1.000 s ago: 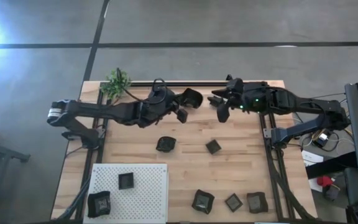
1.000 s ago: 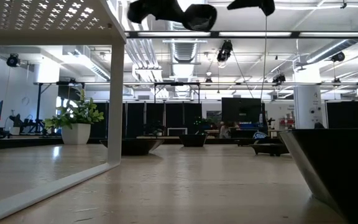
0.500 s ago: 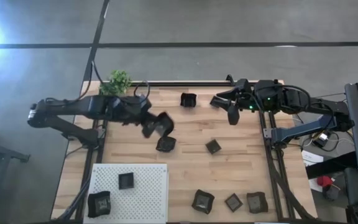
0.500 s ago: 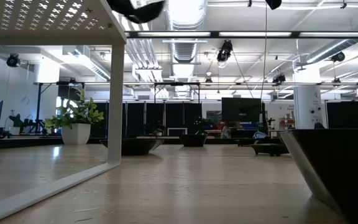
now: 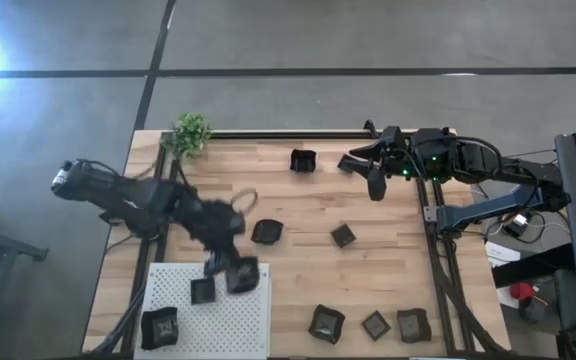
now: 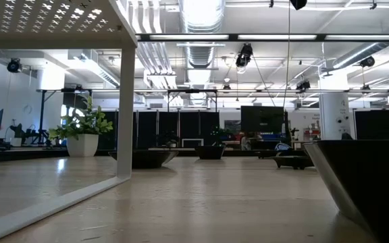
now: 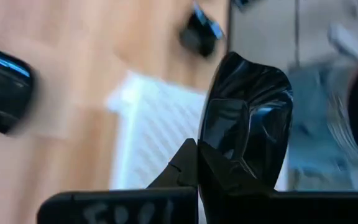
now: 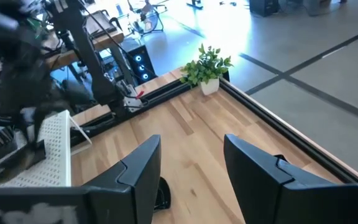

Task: Pick & Place Mini shaped plates
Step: Put the leaf shaped plate on the shelf

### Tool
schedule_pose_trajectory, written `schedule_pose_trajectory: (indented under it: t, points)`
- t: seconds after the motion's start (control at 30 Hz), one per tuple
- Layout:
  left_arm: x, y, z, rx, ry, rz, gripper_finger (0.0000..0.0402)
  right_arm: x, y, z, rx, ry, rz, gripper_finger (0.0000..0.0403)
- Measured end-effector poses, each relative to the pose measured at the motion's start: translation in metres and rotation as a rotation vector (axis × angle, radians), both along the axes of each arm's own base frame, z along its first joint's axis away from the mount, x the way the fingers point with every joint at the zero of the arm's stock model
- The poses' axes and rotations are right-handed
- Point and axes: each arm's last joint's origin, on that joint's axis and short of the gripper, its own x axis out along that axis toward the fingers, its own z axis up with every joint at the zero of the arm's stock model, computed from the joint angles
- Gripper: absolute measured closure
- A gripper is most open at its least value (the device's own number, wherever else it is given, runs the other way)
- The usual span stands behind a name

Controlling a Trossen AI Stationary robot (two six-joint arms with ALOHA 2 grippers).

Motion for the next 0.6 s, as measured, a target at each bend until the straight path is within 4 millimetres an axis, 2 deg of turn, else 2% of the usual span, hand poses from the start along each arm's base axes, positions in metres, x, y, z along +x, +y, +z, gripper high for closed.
schedule_pose_trajectory:
  t: [0.2, 0.6]
  points:
    - [0.007, -0.037, -0.02, -0.054, 0.128, -0.121, 0.0402, 0.0, 0.0, 0.0, 0.001, 0.0, -0.002, 0.023]
    - [0.031, -0.065, -0.044, -0.099, 0.166, -0.188, 0.0402, 0.0, 0.0, 0.0, 0.001, 0.0, -0.003, 0.0231]
